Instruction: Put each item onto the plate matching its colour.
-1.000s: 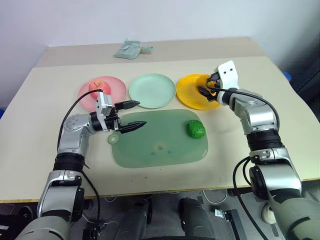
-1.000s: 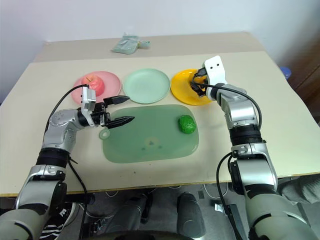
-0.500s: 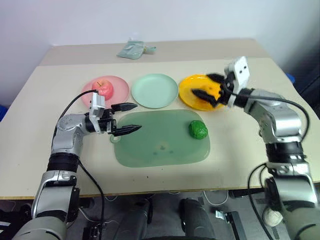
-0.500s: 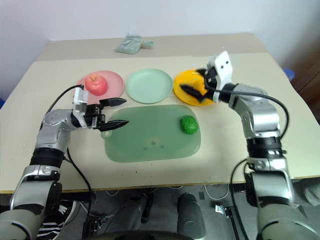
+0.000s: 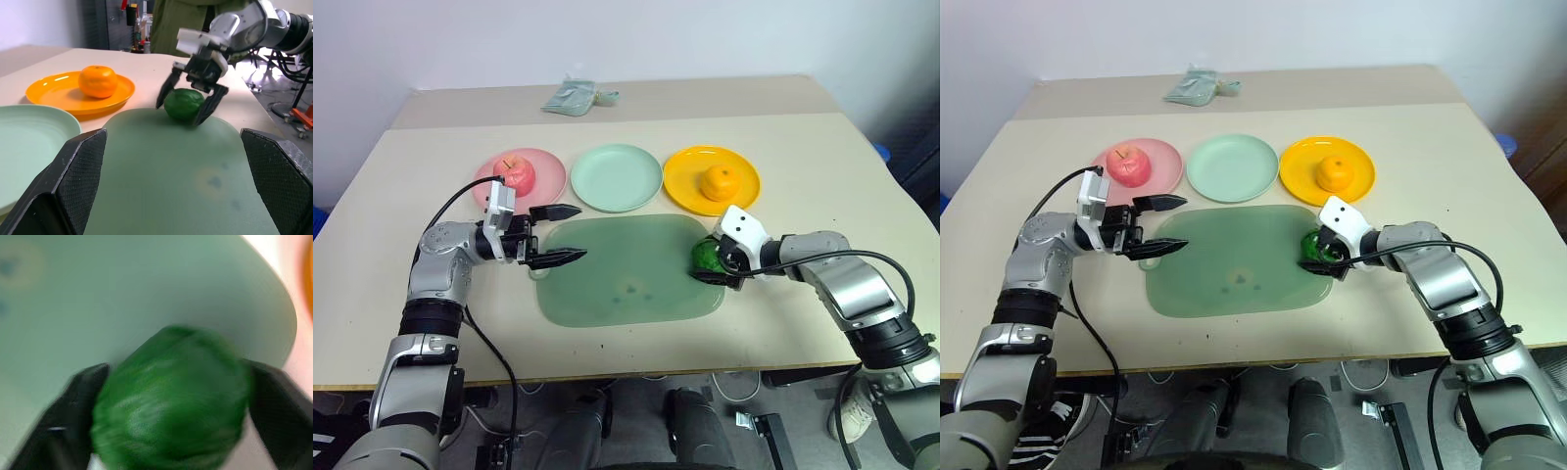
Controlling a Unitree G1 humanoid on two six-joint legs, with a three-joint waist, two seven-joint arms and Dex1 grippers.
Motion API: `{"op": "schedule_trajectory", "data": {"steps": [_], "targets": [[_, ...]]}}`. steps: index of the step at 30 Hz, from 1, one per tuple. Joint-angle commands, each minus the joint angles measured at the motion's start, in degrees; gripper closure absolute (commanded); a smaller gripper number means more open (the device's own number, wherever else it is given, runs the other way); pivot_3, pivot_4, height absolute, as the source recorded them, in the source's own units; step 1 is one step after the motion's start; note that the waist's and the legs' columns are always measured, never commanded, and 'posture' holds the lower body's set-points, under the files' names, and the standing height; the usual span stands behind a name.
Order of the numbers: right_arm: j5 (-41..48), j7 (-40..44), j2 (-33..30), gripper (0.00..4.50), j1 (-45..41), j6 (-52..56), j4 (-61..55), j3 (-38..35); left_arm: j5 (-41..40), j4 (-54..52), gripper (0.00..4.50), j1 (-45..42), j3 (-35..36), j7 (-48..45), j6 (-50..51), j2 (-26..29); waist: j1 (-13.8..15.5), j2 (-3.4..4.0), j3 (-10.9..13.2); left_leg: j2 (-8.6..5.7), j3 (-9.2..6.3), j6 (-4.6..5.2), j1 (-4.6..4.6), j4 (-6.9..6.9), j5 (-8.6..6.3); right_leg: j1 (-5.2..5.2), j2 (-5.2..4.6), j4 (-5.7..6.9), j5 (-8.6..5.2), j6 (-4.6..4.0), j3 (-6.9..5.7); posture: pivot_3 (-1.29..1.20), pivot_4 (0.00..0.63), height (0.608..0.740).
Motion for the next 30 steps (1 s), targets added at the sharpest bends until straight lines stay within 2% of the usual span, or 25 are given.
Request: {"op": "schedule_trajectory", "data": {"steps": [1,6,10,13,17,19,23,26,27,30], "targets": [[0.6,0.6,0.7,1.75,-0.6,-1.7,-1.8,-1.8,-0.2,-2.8,0.00,-0.1,0.3,0.7,0.3,0.8,0.0,0.00,0.0,0.00,0.00,0.00,0.00,0.00,0.00,0.00,0.00,0.00,0.00,0.00,0.00,0.00,0.150,0.740],[5.8,-1.1,6.8,1.75,-5.8,0.5,-1.4,-6.8,-0.5,-4.1,0.00,0.4,1.2,3.3,1.0,0.9,-0.6,0.00,0.0,0.03,0.02,0.00,0.01,-0.02,0.00,-0.04,0.04,0.02,0.00,0.00,0.06,0.00,0.150,0.740],[4.9,-6.0,14.3,1.75,-12.9,-2.8,3.5,-7.3,3.0,-2.2,0.00,0.4,0.6,8.5,0.4,1.8,-0.6,0.00,0.0,0.04,0.02,0.00,0.01,-0.03,0.00,-0.06,0.07,0.03,0.01,0.00,0.10,0.00,0.150,0.740],[-4.1,-13.1,19.4,1.75,-18.3,-13.2,14.0,-2.6,6.6,2.4,0.00,-0.8,1.3,14.1,-4.9,1.5,-0.5,0.00,0.0,0.05,0.04,-0.01,0.05,-0.03,0.01,-0.06,0.12,0.04,0.01,-0.01,0.15,0.00,0.150,0.740],[-6.2,-17.9,28.2,1.75,-26.8,-23.1,32.4,-3.4,7.9,6.4,0.00,-3.4,4.2,24.9,-8.3,-0.6,-0.4,-0.01,0.0,0.03,0.05,-0.02,0.04,-0.04,0.01,-0.10,0.13,0.10,0.02,-0.02,0.19,0.00,0.150,0.740],[-7.9,-22.0,31.6,1.75,-31.4,-28.7,41.8,-4.1,7.5,5.6,0.00,-3.1,4.7,27.8,-6.9,-1.4,-0.5,-0.01,0.0,0.02,0.05,-0.04,0.03,-0.04,0.03,-0.13,0.14,0.18,0.02,-0.02,0.22,0.00,0.150,0.740],[-7.8,-24.6,37.8,1.75,-39.3,-36.3,60.3,-6.3,6.0,-0.9,0.00,1.2,4.0,28.4,-4.9,-3.0,-1.0,0.00,0.0,0.02,0.15,-0.05,0.03,-0.09,0.03,-0.28,0.17,0.33,0.02,-0.03,0.41,0.00,0.150,0.740],[-7.6,-23.9,39.7,0.26,-41.3,-38.8,67.4,-8.1,6.2,-3.9,0.00,2.9,3.4,28.6,-4.5,-3.2,-1.2,-0.01,0.0,0.05,0.17,-0.05,0.09,-0.16,0.03,-0.29,0.24,0.38,0.01,-0.04,0.49,0.00,0.150,0.740],[-8.3,-23.8,40.0,0.04,-41.3,-39.6,68.7,-7.8,6.0,-4.6,0.00,3.3,3.5,28.8,-3.9,-3.2,-1.3,-0.01,0.0,0.05,0.17,-0.06,0.09,-0.15,0.04,-0.30,0.25,0.39,0.01,-0.04,0.51,0.00,0.150,0.740],[-10.0,-25.7,40.1,0.04,-41.3,-42.1,70.7,-8.0,5.5,-5.4,0.00,3.7,3.8,28.5,-3.0,-2.9,-1.3,0.01,0.0,0.05,0.17,-0.08,0.09,-0.14,0.05,-0.32,0.27,0.44,0.01,-0.04,0.54,0.00,0.150,0.740]]}}
